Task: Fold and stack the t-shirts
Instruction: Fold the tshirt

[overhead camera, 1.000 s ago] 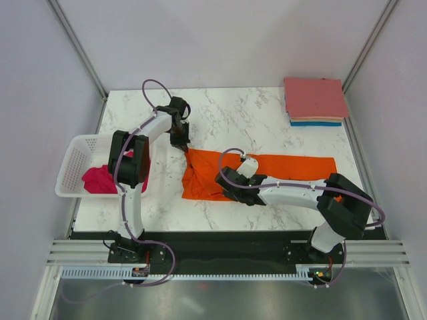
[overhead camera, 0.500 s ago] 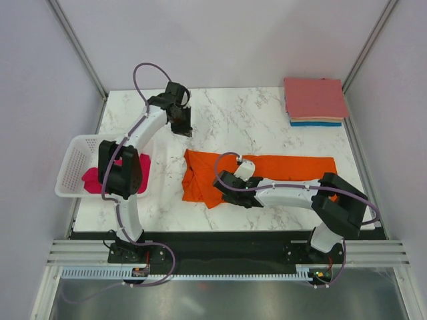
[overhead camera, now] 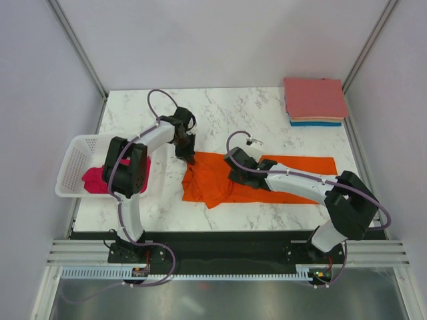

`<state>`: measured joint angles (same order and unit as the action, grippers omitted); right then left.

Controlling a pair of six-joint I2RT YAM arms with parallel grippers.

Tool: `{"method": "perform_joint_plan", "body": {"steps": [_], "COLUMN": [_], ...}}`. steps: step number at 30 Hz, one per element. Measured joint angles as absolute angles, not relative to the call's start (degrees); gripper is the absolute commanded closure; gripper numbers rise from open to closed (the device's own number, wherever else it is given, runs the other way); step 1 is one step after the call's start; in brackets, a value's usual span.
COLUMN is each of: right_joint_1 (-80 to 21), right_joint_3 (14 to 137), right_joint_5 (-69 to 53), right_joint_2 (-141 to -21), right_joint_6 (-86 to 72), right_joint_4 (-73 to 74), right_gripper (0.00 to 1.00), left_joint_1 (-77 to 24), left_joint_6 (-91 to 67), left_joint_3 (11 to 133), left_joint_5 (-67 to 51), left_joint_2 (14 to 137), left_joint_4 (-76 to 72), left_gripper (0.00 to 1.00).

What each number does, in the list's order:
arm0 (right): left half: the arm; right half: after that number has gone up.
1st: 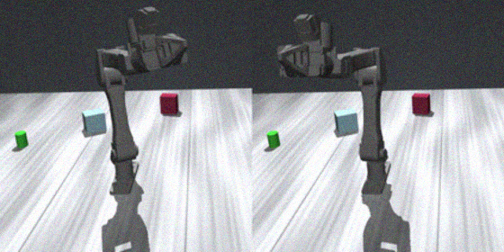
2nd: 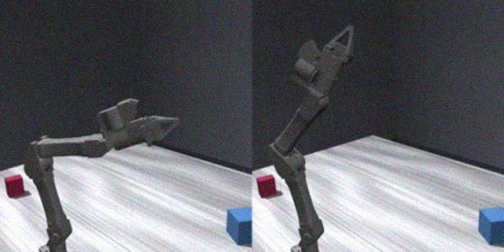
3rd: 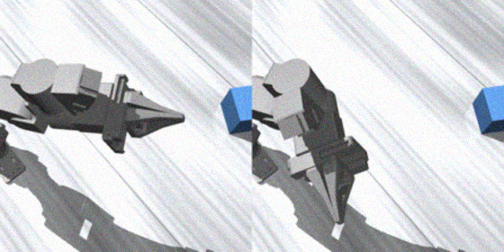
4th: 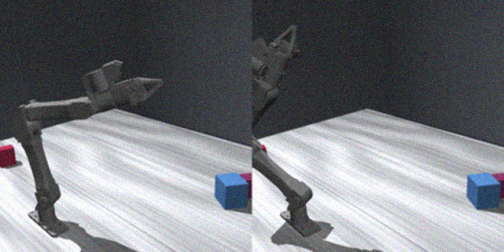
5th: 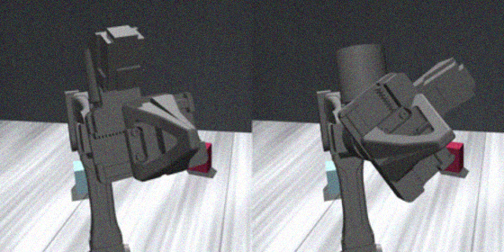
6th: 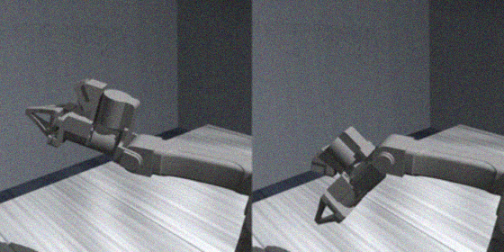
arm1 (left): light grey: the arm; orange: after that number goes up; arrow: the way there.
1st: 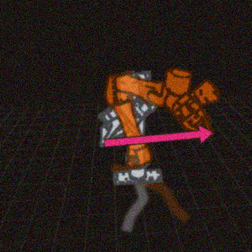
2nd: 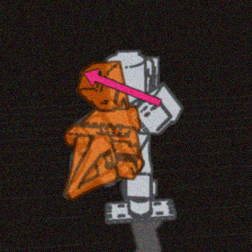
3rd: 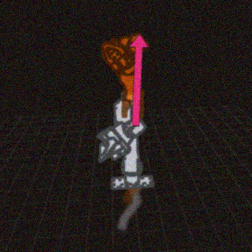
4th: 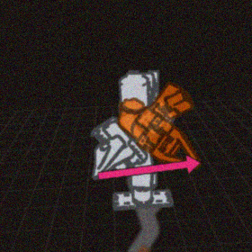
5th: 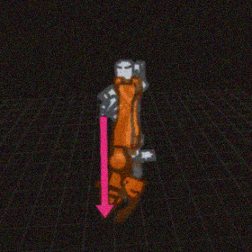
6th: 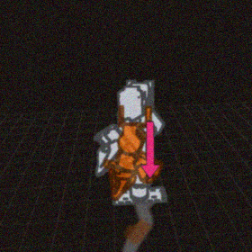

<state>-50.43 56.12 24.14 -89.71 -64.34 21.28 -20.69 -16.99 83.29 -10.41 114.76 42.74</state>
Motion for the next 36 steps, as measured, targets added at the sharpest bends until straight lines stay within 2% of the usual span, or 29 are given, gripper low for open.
{"method": "perform_joint_plan", "body": {"steps": [5,9,15,20,23,24,27,36], "right_joint_1": [-47.70,-46.44,-45.82,-45.82,-45.78,-45.78,-45.74,-45.74], "right_joint_3": [56.62,56.62,56.62,56.62,56.62,56.55,55.13,46.00], "right_joint_5": [23.57,22.09,19.73,17.82,17.32,17.08,16.73,16.69], "right_joint_2": [-90.52,-91.29,-91.90,-92.49,-93.21,-93.27,-93.21,-88.16], "right_joint_6": [-62.46,-61.41,-61.01,-61.10,-61.28,-61.43,-62.08,-63.70], "right_joint_4": [20.91,20.45,20.01,19.16,18.85,18.76,17.34,15.73], "right_gripper": [0.66,0.66,0.64,0.64,0.75,0.87,1.00,1.00], "left_joint_1": [-20.71,-22.24,-33.17,-40.75,-42.94,-43.70,-45.93,-50.17], "left_joint_6": [-16.93,-16.78,-16.34,-17.12,-18.63,-19.20,-21.19,-26.79], "left_joint_3": [83.26,82.06,71.94,61.32,55.70,54.13,50.52,43.90], "left_joint_5": [-8.91,-7.51,-6.09,-6.28,-6.26,-6.35,-6.90,-8.12], "left_joint_2": [112.25,105.30,91.05,85.32,82.26,81.19,78.89,78.50], "left_joint_4": [43.16,43.07,41.41,40.05,38.50,37.95,34.94,27.64], "left_gripper": [0.82,0.79,0.72,0.69,0.67,0.66,0.65,0.63]}}
